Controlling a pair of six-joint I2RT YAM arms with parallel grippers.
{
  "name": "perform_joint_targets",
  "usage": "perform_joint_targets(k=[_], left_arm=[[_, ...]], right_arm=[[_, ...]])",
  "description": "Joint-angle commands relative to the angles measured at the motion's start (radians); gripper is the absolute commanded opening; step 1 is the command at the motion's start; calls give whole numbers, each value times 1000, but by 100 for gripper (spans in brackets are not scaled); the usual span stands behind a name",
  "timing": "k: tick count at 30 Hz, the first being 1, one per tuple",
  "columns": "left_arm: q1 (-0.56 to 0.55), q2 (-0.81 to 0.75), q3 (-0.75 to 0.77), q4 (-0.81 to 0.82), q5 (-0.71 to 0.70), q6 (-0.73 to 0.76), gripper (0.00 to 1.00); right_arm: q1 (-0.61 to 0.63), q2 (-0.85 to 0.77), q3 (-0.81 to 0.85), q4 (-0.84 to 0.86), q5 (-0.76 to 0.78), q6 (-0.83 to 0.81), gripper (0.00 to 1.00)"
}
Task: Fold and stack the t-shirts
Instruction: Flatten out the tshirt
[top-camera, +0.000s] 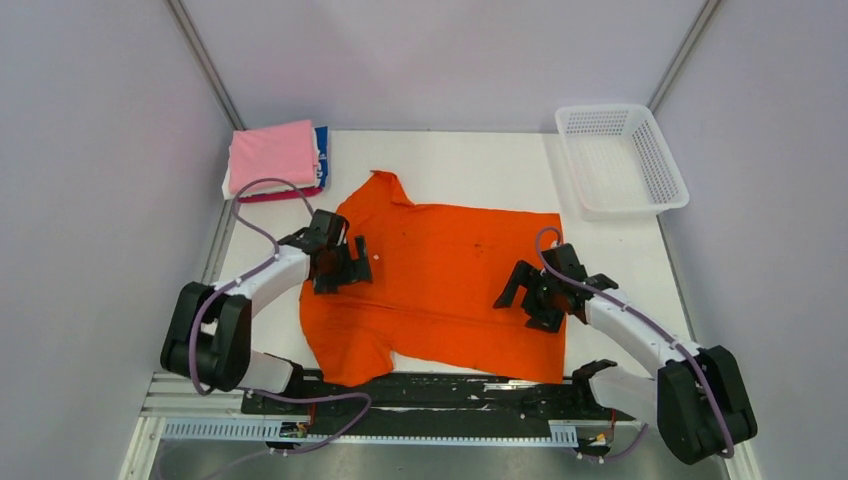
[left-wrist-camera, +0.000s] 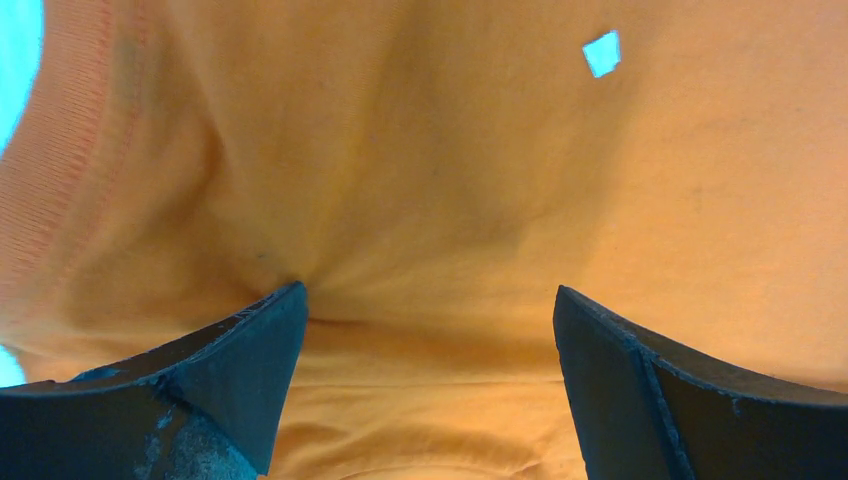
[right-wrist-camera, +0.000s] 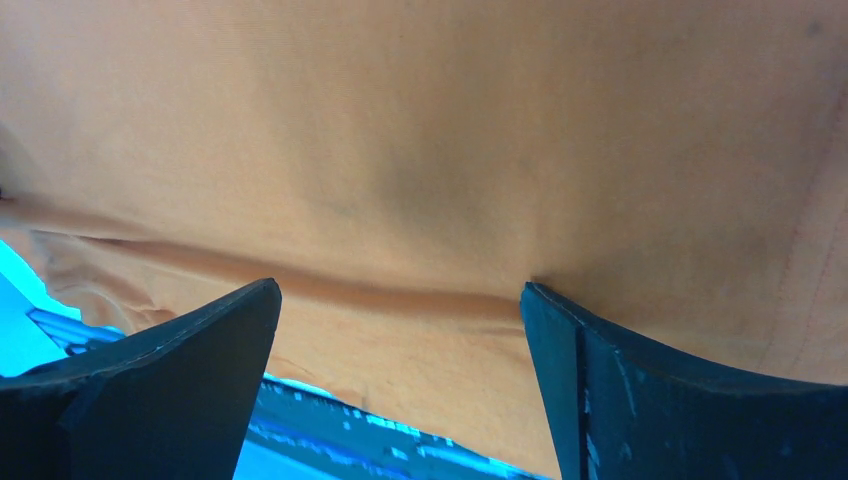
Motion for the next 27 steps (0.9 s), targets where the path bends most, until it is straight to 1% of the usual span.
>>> perform_joint_targets(k=[1,3,4,6,8,9,10,11,13,14,15,16,17,18,19,21,22,24,27], left_arm=[[-17,-189,-64,-261,-4,-71,100],[-30,-268,-53,-306,-1,-77,100],[-31,-315,-46,-308,-7,-77,100],[-32,-354,-12,-263,-25,-69,100],[-32,-345,30,-159,-27,-59,100],[-32,-332,60,-82,-21,-58,100],[-32,-287,75,-36,-4,-59,100],[-32,-255,109,47,-1,-61,100],[-32,-143,181,131,-15,-67,100],[-29,-56,242,154,-27,-68,100],[-26,-12,279,158,-28,-67,100],[-24,78,343,173,-14,-63,100],[-23,116,375,182,-10,-62,100],[-22,193,434,203,4,-56,100],[-22,227,460,217,14,-53,100],[-19,364,538,237,56,-56,100],[-17,393,594,239,71,-55,100],[-15,478,660,249,89,-64,100],[-11,581,722,262,106,-76,100]], right_arm=[[21,-86,-27,-245,-55,47,100],[21,-120,-8,-222,-71,28,100],[22,-126,17,-210,-51,13,100],[25,-123,77,-180,-5,-33,100],[24,-107,140,-139,46,-79,100],[25,-93,169,-109,59,-106,100],[24,-76,192,-78,72,-136,100],[24,-38,214,-53,89,-147,100],[24,27,265,-21,107,-157,100],[24,62,280,-6,103,-161,100],[23,91,289,10,94,-161,100],[23,117,295,30,86,-162,100],[22,146,300,48,78,-163,100],[23,171,306,59,75,-163,100],[22,196,312,64,75,-165,100],[21,239,322,78,88,-169,100],[20,257,329,82,95,-172,100],[17,288,338,87,107,-180,100],[9,328,349,87,111,-196,100]])
